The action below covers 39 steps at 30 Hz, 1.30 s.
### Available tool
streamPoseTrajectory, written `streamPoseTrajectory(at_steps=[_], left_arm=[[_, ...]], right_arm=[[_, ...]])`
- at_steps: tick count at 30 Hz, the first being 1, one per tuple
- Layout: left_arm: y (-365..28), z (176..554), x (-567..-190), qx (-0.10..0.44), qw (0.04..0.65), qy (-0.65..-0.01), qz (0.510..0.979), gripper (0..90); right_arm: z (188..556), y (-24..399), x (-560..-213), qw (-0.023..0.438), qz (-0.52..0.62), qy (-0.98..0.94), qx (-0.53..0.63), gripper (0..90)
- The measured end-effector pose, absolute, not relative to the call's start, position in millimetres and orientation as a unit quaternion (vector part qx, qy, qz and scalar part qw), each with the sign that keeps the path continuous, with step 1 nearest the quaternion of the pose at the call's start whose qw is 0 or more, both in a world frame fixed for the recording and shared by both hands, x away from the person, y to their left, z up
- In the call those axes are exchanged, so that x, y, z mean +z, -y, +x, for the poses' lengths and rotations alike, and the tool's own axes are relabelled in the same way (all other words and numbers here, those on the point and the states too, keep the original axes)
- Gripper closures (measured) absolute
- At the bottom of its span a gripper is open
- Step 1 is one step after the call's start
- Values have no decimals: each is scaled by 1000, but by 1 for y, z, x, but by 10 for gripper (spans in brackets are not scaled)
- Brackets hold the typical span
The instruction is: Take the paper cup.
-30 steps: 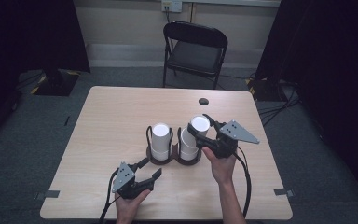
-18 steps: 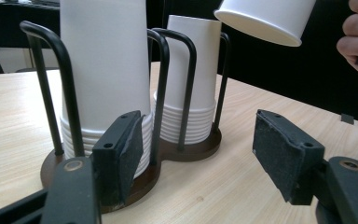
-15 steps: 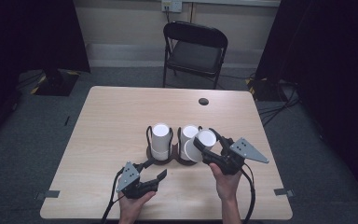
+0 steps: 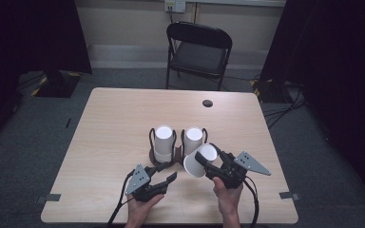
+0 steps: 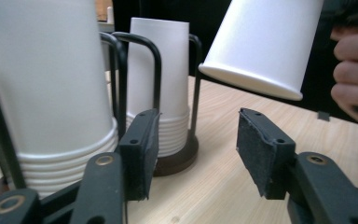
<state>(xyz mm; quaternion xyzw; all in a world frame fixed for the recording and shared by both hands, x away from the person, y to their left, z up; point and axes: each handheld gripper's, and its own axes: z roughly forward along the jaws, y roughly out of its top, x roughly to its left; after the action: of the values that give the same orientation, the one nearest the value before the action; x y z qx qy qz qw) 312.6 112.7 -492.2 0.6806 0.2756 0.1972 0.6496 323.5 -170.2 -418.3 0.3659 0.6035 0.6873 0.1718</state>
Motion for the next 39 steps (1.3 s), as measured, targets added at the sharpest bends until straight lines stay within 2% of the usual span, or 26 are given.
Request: streamPoseTrajectory(at_steps=[10,28,39], left_arm=[[-101,315,-497,190,649,-253,692,545],[-87,319,-497,202,684,-224,664,600],[-84,318,-499,218,681,-219,664,615]], right_arm=[[323,171,-439,113,387,-583,705,354],[321,163,-441,51,385,-573,722,354],[324,160,-448,14,398,-561,725,354]])
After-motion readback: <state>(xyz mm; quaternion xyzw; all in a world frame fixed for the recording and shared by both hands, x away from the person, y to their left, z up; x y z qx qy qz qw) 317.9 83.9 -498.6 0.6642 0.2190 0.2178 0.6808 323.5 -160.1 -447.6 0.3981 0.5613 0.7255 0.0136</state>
